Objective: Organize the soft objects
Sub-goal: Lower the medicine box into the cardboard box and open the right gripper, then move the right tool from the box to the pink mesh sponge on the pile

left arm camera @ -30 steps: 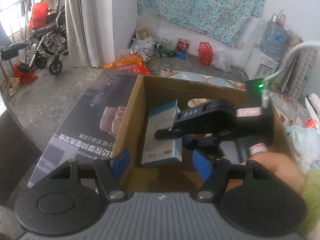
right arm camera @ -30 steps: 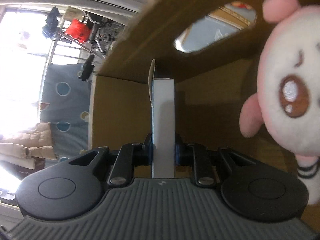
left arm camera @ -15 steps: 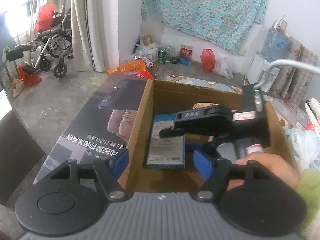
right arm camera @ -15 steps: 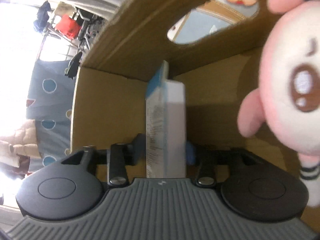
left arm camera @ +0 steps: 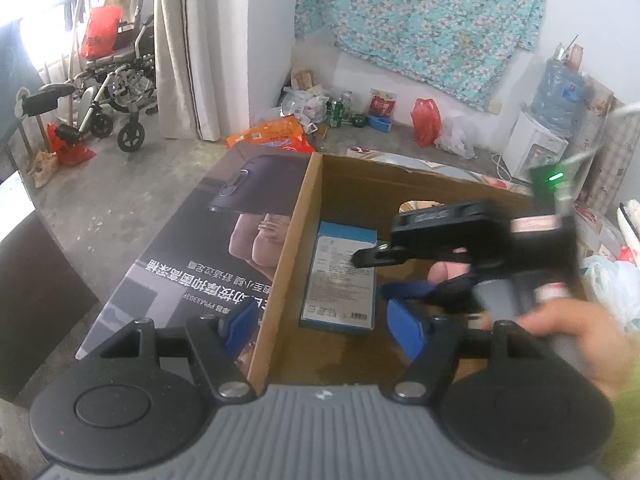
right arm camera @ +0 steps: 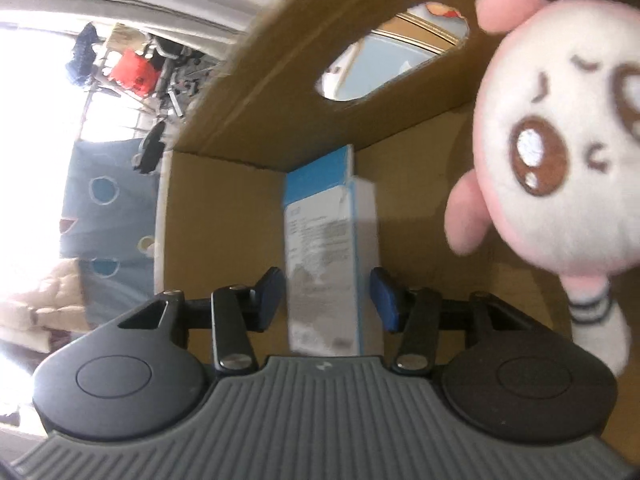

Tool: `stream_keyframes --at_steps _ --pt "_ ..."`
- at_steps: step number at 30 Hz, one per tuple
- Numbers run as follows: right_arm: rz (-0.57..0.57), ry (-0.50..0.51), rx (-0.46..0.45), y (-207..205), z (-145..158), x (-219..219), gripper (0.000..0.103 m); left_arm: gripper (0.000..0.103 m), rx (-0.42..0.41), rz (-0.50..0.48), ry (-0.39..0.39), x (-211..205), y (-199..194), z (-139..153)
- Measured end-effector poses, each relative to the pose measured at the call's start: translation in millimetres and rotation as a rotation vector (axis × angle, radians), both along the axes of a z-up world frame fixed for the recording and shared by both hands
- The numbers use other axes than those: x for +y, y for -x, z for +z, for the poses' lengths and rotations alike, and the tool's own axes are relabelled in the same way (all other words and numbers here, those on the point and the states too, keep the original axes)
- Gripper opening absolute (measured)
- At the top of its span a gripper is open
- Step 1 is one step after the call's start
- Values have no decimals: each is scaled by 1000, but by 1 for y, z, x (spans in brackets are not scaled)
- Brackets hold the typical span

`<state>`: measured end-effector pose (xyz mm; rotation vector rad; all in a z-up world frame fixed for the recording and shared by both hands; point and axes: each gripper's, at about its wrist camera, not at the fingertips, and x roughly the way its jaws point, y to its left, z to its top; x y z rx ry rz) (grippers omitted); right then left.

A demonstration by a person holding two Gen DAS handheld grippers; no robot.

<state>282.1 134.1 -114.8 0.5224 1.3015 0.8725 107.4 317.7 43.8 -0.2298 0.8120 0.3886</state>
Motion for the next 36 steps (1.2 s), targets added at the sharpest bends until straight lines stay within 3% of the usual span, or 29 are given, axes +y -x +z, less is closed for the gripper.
stream_keyframes --at_steps 4,6,8,9,11,14,19,20,22,24,36 --pt "165 -74 -231 25 71 -26 51 73 -19 6 -24 1 -1 3" --pt "172 -40 -415 32 108 -50 53 75 -24 20 -45 1 -3 3" --pt "121 58 -599 31 131 -75 58 76 -20 29 -59 2 -5 1" --pt "79 127 -669 26 136 -86 66 77 -13 31 -66 3 -7 -1" --pt "0 270 -744 11 133 -104 76 77 7 39 -69 6 -13 -7" --pt "-2 408 -668 -16 105 -124 77 77 44 48 -54 12 -21 -17" --pt "65 376 -566 -18 67 -132 74 77 92 38 20 20 -36 -31" --pt "79 363 -563 -15 63 -129 72 77 97 35 35 21 -39 -33" --pt "109 387 -574 -9 58 -122 50 77 107 29 56 20 -43 -37" --pt "116 446 -616 -5 51 -115 38 77 114 27 62 19 -47 -39" --pt "50 472 -658 11 48 -139 34 80 106 -13 79 14 -64 -42"
